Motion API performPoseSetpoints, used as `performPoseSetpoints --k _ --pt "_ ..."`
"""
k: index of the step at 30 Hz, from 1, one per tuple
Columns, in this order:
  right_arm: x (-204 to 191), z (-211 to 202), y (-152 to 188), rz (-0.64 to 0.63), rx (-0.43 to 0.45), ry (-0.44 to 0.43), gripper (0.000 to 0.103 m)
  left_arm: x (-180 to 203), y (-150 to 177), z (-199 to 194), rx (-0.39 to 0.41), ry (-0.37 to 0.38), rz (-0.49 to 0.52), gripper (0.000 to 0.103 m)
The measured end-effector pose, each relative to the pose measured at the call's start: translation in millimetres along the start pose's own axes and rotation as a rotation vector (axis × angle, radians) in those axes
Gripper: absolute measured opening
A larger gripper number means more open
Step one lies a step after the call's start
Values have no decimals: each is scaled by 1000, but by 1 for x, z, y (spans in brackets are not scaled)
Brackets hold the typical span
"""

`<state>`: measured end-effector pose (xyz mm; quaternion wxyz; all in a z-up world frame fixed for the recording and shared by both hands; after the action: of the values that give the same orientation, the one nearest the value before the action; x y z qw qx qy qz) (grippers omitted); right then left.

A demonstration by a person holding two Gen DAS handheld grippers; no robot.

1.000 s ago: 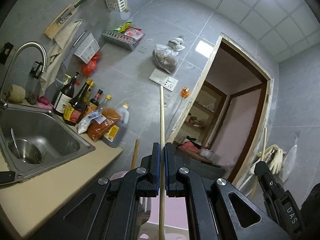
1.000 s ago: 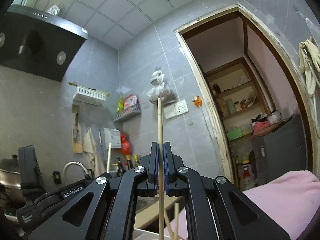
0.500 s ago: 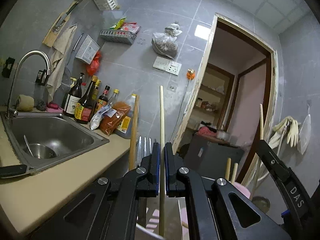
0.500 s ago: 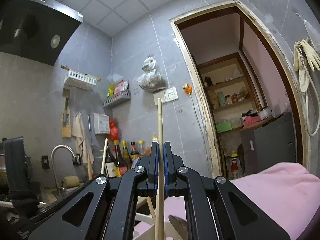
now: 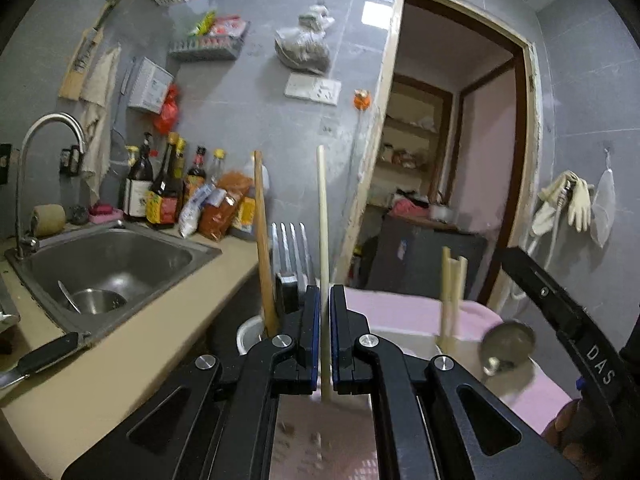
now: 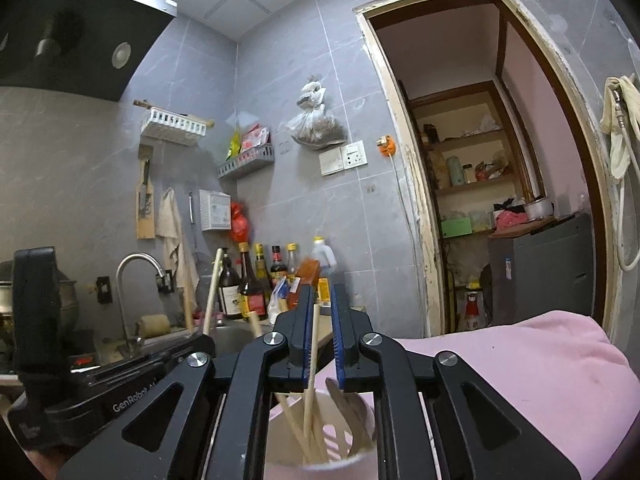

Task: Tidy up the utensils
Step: 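Open both grippers to drop the chopsticks into the basket, then lower the right gripper and grasp the last chopstick on the cloth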

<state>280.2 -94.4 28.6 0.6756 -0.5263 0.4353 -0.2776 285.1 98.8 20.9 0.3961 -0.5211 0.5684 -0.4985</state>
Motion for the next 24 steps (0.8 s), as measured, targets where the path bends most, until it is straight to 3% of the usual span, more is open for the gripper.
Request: performPoseSetpoints --k 2,5,10,13,15,19,24 --pt "3 -4 -4 11 -8 -7 23 4 1 1 -19 13 22 3" --pt "9 -12 -10 19 -13 -5 24 8 3 0 -26 26 30 6" --pt "26 -25 -25 3 -14 32 35 8 4 -8 -23 42 -17 32" --pt "45 -33 -34 -14 -33 71 43 8 2 -17 -32 32 -37 40" --pt "61 -36 -37 -35 -64 105 51 12 2 -25 -40 14 -24 48" --pt "93 -41 -33 -51 -132 167 55 19 1 -38 -48 -18 -20 74" --pt "122 -34 -18 -28 -289 185 56 33 0 -49 -51 -15 3 82"
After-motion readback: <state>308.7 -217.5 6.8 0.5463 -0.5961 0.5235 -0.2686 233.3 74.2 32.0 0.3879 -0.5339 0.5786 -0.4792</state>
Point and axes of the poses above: each gripper's, at about its wrist camera, not at the fingertips, and z roughly the way its jaws point, x to its right, y to its underside, the point moved 2 cm from there along z, roughly the way its jaws point, and after that the axes turned 9 degrees about z, right-handed, at the moved point
